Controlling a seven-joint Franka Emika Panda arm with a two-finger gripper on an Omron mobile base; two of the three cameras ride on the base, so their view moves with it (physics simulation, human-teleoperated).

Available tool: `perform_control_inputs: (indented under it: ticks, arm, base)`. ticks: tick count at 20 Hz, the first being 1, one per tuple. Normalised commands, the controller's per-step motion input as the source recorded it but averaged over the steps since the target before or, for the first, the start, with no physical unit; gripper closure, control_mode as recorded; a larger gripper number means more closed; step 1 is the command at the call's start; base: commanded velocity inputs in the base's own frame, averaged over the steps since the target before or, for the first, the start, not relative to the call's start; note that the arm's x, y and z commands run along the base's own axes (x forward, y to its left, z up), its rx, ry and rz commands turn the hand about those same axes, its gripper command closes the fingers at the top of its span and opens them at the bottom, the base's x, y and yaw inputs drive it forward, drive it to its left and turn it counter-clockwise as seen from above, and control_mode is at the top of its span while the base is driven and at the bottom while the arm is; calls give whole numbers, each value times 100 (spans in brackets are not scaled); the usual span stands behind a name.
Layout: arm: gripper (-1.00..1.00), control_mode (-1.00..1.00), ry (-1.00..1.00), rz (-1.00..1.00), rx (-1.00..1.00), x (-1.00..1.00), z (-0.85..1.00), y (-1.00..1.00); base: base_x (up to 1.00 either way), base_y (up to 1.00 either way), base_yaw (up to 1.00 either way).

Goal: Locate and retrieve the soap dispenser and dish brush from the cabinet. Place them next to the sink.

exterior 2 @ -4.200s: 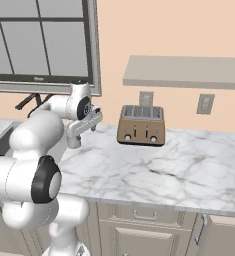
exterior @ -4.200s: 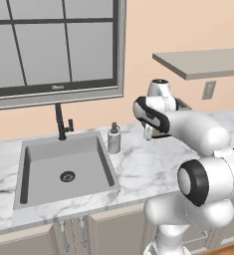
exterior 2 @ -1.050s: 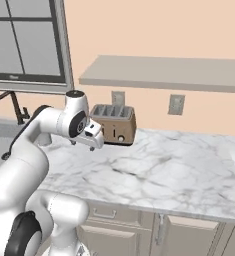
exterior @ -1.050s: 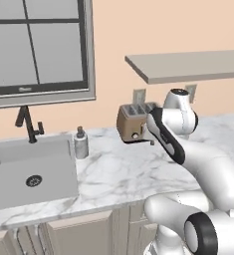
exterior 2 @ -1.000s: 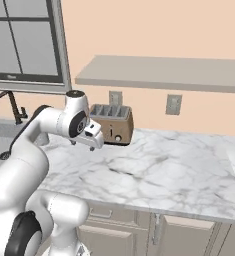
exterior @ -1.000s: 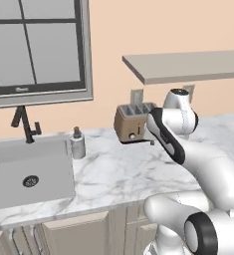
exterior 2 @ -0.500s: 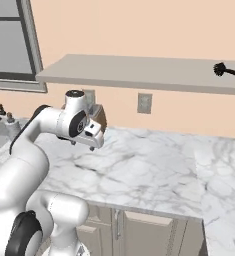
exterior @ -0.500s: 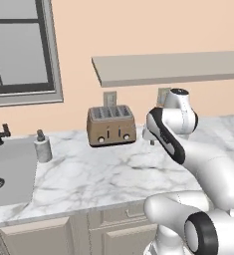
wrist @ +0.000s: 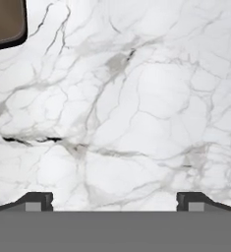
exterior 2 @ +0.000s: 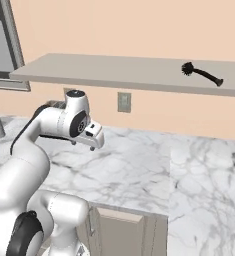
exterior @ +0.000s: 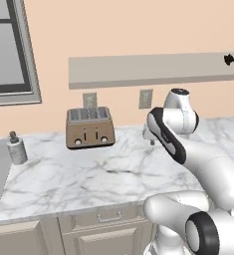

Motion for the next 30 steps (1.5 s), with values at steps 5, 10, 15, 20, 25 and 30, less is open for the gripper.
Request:
perform_control_inputs:
  ticks: [5,10,15,20,25,30]
  arm:
    - [-100,100,0,0,0,0,0,0]
    - [-100,100,0,0,0,0,0,0]
    - [-100,100,0,0,0,0,0,0]
    - [-100,100,0,0,0,0,0,0]
    - [-100,100,0,0,0,0,0,0]
    - [-100,100,0,0,0,0,0,0]
  base:
    - [28,-56,4]
    - [30,-56,4]
    - [26,-6,2]
    - [34,-7,-19]
    - [39,-31,-24]
    - [15,-75,-22]
